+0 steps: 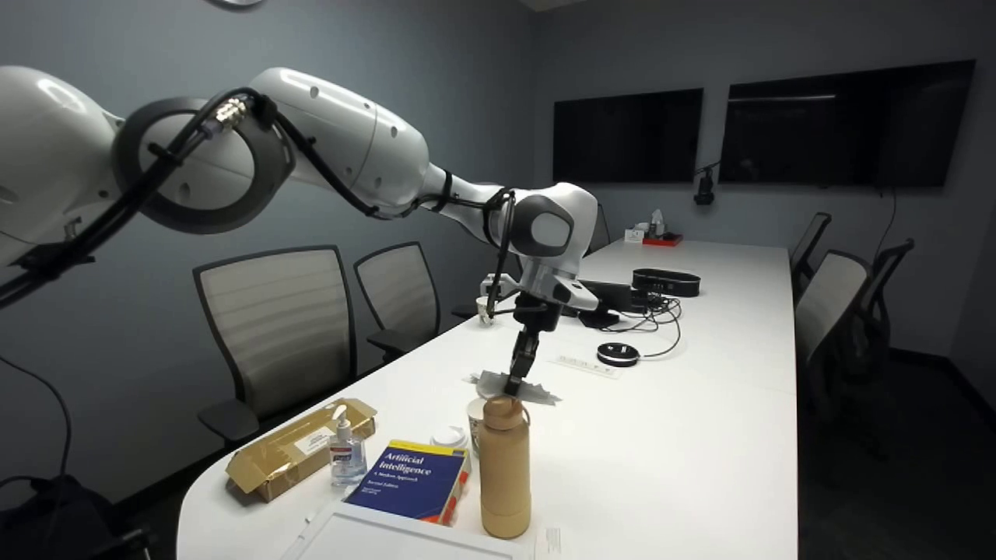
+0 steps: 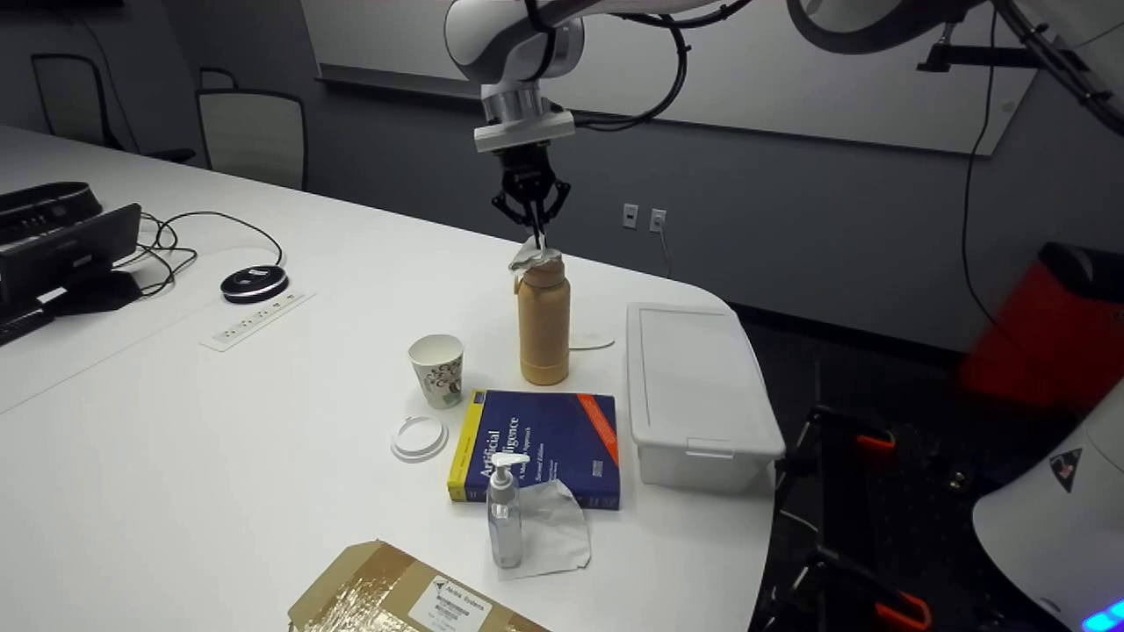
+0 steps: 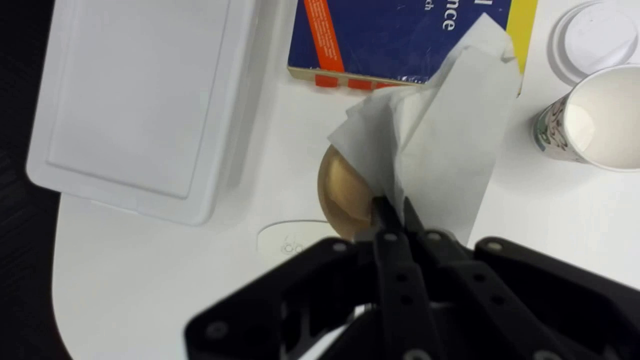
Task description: Use the white napkin to wipe the top of the beige bottle.
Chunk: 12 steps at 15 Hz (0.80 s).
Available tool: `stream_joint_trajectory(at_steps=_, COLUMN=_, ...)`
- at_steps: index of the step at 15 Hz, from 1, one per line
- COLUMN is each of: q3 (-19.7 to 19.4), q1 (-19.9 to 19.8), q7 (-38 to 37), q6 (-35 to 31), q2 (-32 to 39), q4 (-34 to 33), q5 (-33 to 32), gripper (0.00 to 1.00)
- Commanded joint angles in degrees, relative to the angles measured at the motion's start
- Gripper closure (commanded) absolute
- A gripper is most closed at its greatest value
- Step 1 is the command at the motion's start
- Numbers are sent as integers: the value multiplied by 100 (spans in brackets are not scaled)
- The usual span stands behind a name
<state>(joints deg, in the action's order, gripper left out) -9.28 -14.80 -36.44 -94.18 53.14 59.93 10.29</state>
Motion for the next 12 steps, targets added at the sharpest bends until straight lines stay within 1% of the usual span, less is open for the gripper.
stream_joint_trajectory(at_steps=1, q3=183, q1=-188, q7=152, q6=-75, q2=15, q4=70, q5=361, gripper=99)
stream_joint_trajectory(at_steps=7, q3=299, q1=-450, q7=142, q6=-177, q2=-88, q4=256, q5=832, gripper=99)
stream_joint_trajectory(at_steps=9, q3=270, q1=-473, q7=118, q6=-303, q2=-146, q4=339, q5=875, gripper=99)
stream_joint_trajectory(at_steps=12, q3=155, q1=-408, q7=24, q6=-654, q2=-235, q4=473, q5=752, gripper=99)
